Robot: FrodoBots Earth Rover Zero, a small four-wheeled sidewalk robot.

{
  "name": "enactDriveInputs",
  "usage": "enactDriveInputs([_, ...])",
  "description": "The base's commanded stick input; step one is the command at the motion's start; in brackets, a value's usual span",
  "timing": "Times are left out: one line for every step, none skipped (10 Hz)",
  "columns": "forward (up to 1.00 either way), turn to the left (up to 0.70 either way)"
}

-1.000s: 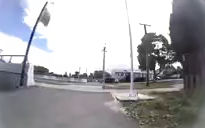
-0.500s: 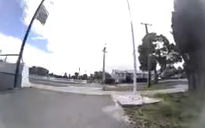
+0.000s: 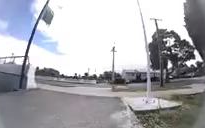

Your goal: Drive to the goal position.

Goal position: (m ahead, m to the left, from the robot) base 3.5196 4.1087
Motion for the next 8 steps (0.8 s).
enactDriveInputs([0.70, 0.00])
enactDriveInputs([0.70, 0.00])
enactDriveInputs([0.70, 0.00])
enactDriveInputs([0.70, 0.00])
enactDriveInputs([0.70, 0.00])
enactDriveInputs([0.70, 0.00])
enactDriveInputs([0.70, 0.00])
enactDriveInputs([0.70, 0.00])
